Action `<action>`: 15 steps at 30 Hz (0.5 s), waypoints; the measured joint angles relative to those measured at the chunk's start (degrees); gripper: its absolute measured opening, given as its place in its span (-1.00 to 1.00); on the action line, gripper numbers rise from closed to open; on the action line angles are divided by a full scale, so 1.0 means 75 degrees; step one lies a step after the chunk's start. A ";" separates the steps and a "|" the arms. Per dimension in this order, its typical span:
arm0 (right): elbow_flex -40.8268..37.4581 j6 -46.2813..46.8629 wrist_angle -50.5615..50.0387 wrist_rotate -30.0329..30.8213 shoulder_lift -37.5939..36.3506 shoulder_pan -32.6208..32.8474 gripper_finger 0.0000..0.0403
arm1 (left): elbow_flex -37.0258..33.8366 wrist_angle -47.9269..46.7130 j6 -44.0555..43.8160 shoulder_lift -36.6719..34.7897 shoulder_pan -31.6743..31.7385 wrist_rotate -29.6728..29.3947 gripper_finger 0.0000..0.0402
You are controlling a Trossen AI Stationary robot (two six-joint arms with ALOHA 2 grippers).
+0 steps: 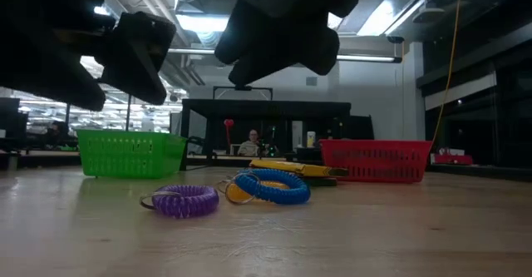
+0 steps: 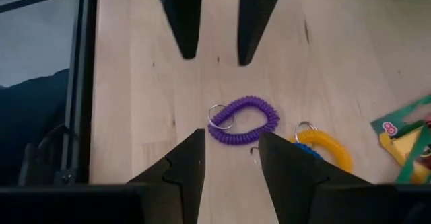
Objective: Pick & Place Office Desk Supplies
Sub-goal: Put the violet spring keychain into the black bin
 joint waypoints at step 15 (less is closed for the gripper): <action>0.0003 -0.0932 0.0017 0.0587 -0.0252 -0.0449 -0.31 | -0.0003 -0.0099 -0.0058 -0.0012 0.0000 -0.0127 -0.03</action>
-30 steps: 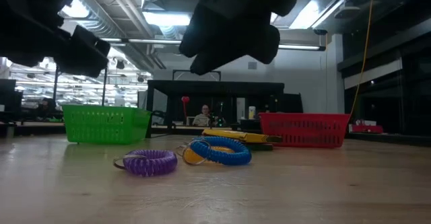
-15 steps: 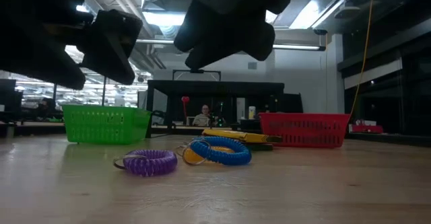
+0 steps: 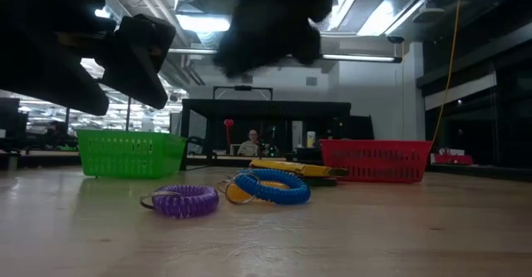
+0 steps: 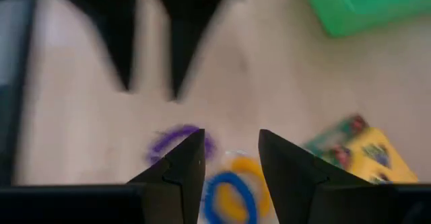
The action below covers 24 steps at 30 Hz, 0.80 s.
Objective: Pick & Place Office Desk Supplies
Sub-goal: Put the violet spring keychain into the black bin
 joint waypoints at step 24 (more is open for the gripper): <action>0.0010 -0.2529 0.0726 0.0557 -0.2191 0.1574 -0.31 | 0.0000 -0.0313 -0.0406 0.0005 0.0163 0.0016 -0.03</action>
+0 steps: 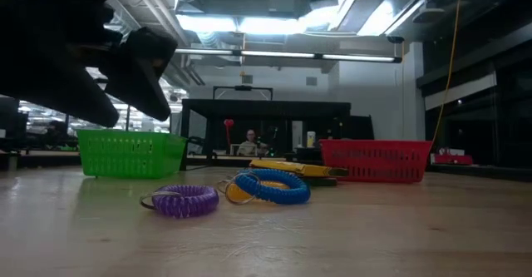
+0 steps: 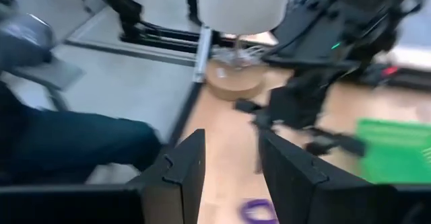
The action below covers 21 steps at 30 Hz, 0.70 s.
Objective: Pick & Place Office Desk Supplies
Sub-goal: Put the violet spring keychain into the black bin
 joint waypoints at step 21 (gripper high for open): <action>-0.5974 -0.1390 0.5159 -0.1570 -0.4981 -0.0319 -0.31 | 0.0257 0.0598 0.0429 0.1386 0.0131 0.0075 -0.15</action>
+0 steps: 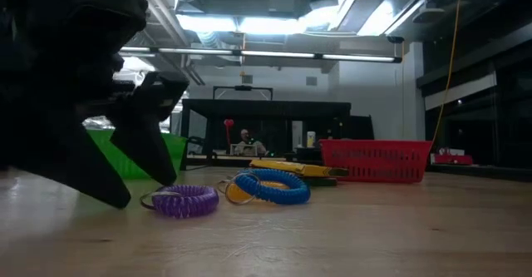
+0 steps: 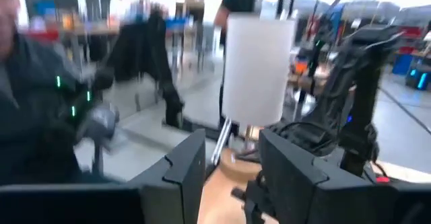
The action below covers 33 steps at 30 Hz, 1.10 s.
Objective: Pick & Place Office Desk Supplies
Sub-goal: Put the violet spring keychain into the black bin
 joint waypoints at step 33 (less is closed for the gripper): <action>-0.2067 0.0904 0.2183 -0.1008 -0.1128 -0.1152 -0.31 | 0.1990 -0.2791 0.2115 0.0868 0.0570 0.1620 -0.48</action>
